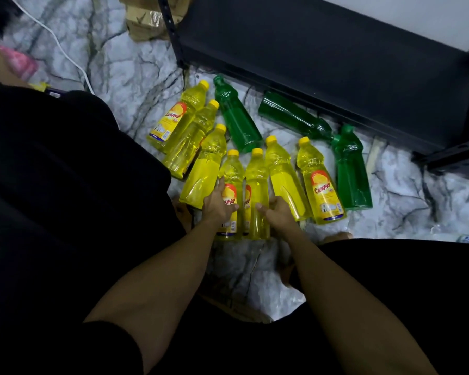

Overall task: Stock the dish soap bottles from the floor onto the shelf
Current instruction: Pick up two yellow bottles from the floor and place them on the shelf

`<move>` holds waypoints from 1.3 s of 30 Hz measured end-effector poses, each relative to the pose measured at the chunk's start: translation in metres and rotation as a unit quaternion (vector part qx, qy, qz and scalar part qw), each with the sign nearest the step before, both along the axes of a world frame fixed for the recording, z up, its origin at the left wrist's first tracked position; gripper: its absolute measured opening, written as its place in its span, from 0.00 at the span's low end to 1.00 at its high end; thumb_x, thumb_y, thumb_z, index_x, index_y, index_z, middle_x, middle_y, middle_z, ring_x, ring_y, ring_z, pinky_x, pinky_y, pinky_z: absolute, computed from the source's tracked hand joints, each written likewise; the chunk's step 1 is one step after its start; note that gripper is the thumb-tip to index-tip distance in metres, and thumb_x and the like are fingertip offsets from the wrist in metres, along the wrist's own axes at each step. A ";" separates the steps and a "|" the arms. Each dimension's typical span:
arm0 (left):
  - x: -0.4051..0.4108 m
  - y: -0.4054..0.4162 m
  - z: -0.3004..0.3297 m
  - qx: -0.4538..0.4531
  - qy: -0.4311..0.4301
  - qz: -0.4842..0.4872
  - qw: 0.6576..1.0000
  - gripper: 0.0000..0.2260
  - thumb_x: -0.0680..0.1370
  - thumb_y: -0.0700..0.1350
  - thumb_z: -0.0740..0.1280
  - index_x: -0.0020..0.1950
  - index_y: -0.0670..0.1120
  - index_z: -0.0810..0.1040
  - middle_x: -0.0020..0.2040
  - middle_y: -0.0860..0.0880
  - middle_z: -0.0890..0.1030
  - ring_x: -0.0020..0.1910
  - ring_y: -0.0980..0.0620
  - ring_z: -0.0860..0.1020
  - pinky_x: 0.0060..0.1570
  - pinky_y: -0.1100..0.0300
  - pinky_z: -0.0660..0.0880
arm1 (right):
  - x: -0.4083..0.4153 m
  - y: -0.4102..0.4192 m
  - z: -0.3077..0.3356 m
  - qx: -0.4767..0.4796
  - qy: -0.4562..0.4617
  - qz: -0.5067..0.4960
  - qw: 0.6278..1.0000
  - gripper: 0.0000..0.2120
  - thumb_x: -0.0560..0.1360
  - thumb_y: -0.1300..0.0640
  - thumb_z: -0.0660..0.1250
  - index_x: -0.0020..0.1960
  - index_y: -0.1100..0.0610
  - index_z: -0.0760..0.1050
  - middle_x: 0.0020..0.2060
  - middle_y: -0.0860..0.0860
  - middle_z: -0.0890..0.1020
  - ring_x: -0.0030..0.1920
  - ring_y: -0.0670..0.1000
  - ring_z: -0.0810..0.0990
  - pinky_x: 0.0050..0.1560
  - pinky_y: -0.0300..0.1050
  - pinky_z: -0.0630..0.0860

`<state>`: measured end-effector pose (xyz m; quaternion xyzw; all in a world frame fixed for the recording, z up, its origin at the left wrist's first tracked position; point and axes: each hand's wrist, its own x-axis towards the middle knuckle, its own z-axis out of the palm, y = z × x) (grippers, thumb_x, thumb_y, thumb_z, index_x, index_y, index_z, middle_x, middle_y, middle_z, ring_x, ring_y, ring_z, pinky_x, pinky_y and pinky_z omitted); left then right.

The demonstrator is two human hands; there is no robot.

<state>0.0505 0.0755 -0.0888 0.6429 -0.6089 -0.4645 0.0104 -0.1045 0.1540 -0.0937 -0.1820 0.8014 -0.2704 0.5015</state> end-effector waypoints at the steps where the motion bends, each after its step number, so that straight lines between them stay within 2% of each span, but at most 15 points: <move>1: 0.000 -0.001 0.000 0.007 0.001 0.006 1.000 0.45 0.73 0.44 0.77 0.82 0.53 0.53 0.75 0.45 0.69 0.71 0.39 0.67 0.66 0.51 0.69 | -0.003 0.003 -0.006 0.005 -0.051 -0.032 0.998 0.16 0.75 0.56 0.74 0.58 0.62 0.74 0.55 0.59 0.82 0.53 0.58 0.82 0.56 0.57 0.80; 4: 0.000 -0.008 0.000 0.028 0.028 0.072 0.997 0.42 0.72 0.47 0.77 0.81 0.54 0.59 0.71 0.44 0.73 0.71 0.38 0.69 0.63 0.51 0.71 | -0.005 -0.003 -0.001 0.015 -0.157 -0.086 0.984 0.21 0.77 0.48 0.71 0.62 0.61 0.77 0.52 0.55 0.85 0.49 0.56 0.84 0.54 0.54 0.81; 6: -0.003 -0.009 0.000 0.021 0.030 0.097 0.995 0.40 0.72 0.52 0.77 0.80 0.52 0.61 0.71 0.43 0.74 0.70 0.39 0.71 0.61 0.51 0.72 | 0.002 -0.013 0.007 0.005 -0.119 -0.059 0.991 0.28 0.73 0.39 0.71 0.66 0.55 0.75 0.53 0.50 0.82 0.54 0.53 0.82 0.59 0.51 0.78; 10: -0.016 -0.001 0.000 0.015 -0.024 0.092 0.995 0.42 0.70 0.60 0.76 0.77 0.43 0.64 0.70 0.40 0.70 0.69 0.38 0.70 0.62 0.45 0.73 | 0.021 -0.014 0.001 0.014 0.030 -0.038 0.999 0.42 0.72 0.38 0.72 0.74 0.63 0.65 0.69 0.59 0.74 0.70 0.60 0.73 0.65 0.51 0.71; 12: -0.022 0.007 -0.001 0.026 -0.061 0.066 0.996 0.43 0.70 0.64 0.74 0.75 0.40 0.63 0.71 0.39 0.67 0.70 0.36 0.67 0.63 0.43 0.70 | 0.020 -0.011 -0.005 0.029 0.039 -0.040 0.998 0.47 0.71 0.37 0.72 0.78 0.63 0.58 0.73 0.60 0.69 0.73 0.60 0.69 0.67 0.53 0.69; 14: -0.022 0.013 -0.010 0.052 -0.058 0.073 0.994 0.46 0.68 0.67 0.73 0.74 0.40 0.63 0.71 0.39 0.67 0.70 0.37 0.68 0.64 0.43 0.71 | 0.014 -0.009 -0.009 0.016 0.017 -0.052 0.998 0.47 0.69 0.37 0.75 0.77 0.61 0.62 0.72 0.58 0.71 0.71 0.59 0.71 0.67 0.54 0.72; 17: -0.019 0.020 -0.019 0.082 0.038 0.154 0.984 0.46 0.64 0.66 0.76 0.74 0.46 0.63 0.69 0.44 0.71 0.64 0.43 0.74 0.45 0.53 0.81 | 0.006 -0.005 -0.012 -0.002 -0.001 -0.061 0.998 0.42 0.67 0.39 0.77 0.73 0.60 0.68 0.68 0.55 0.76 0.67 0.57 0.75 0.64 0.55 0.75; 19: -0.016 0.023 -0.021 0.073 0.062 0.160 0.982 0.38 0.70 0.59 0.77 0.72 0.46 0.65 0.65 0.47 0.72 0.59 0.47 0.74 0.32 0.66 0.75 | 0.002 -0.002 -0.014 -0.017 -0.028 -0.059 0.998 0.38 0.66 0.41 0.79 0.69 0.58 0.73 0.63 0.54 0.80 0.61 0.55 0.79 0.60 0.55 0.78; 23: -0.007 0.022 -0.021 0.043 0.085 0.132 0.987 0.32 0.72 0.57 0.76 0.70 0.48 0.67 0.60 0.52 0.74 0.57 0.51 0.75 0.47 0.58 0.72 | -0.001 0.002 -0.011 -0.032 -0.082 -0.072 0.994 0.24 0.70 0.50 0.78 0.61 0.56 0.76 0.52 0.52 0.83 0.48 0.51 0.82 0.40 0.43 0.79; 25: -0.004 0.020 -0.017 0.049 0.090 0.118 0.988 0.31 0.72 0.57 0.75 0.69 0.49 0.68 0.58 0.53 0.75 0.55 0.50 0.75 0.47 0.58 0.72 | 0.001 0.005 -0.005 -0.026 -0.101 -0.084 0.991 0.24 0.70 0.51 0.77 0.63 0.57 0.76 0.53 0.53 0.83 0.48 0.52 0.83 0.42 0.46 0.80; 28: -0.002 0.021 -0.009 0.056 0.104 0.107 0.987 0.25 0.74 0.56 0.74 0.65 0.50 0.71 0.54 0.54 0.76 0.52 0.52 0.77 0.32 0.68 0.75 | 0.003 0.008 0.010 -0.037 -0.113 -0.078 0.990 0.22 0.70 0.52 0.76 0.61 0.57 0.77 0.52 0.53 0.84 0.50 0.54 0.84 0.45 0.47 0.80; 30: -0.004 0.020 0.000 0.050 0.129 0.112 0.984 0.25 0.71 0.59 0.75 0.63 0.52 0.73 0.54 0.54 0.80 0.52 0.52 0.80 0.43 0.60 0.81 | 0.000 0.007 0.030 -0.056 -0.104 -0.076 0.990 0.20 0.70 0.53 0.75 0.60 0.57 0.75 0.52 0.50 0.83 0.50 0.53 0.83 0.46 0.47 0.79; 32: -0.011 0.013 0.016 0.051 0.155 0.105 0.981 0.28 0.69 0.62 0.75 0.64 0.55 0.73 0.55 0.53 0.82 0.52 0.53 0.82 0.52 0.50 0.81 | -0.005 0.003 0.051 -0.066 -0.096 -0.083 0.990 0.33 0.66 0.47 0.76 0.67 0.56 0.71 0.56 0.49 0.81 0.53 0.53 0.82 0.54 0.52 0.80; 36: -0.038 -0.010 0.074 0.005 0.222 0.074 0.972 0.30 0.74 0.56 0.74 0.72 0.51 0.67 0.61 0.55 0.76 0.55 0.57 0.77 0.47 0.64 0.74 | -0.035 -0.005 0.067 -0.136 -0.064 -0.115 0.982 0.54 0.52 0.32 0.80 0.73 0.51 0.69 0.62 0.51 0.81 0.58 0.56 0.82 0.59 0.59 0.79; 39: -0.061 -0.030 0.123 -0.041 0.244 0.038 0.968 0.38 0.70 0.66 0.73 0.74 0.52 0.64 0.68 0.53 0.74 0.62 0.53 0.76 0.61 0.52 0.75 | -0.049 -0.010 0.130 -0.190 -0.038 -0.137 0.972 0.42 0.60 0.34 0.80 0.67 0.52 0.74 0.58 0.52 0.84 0.55 0.55 0.84 0.57 0.58 0.81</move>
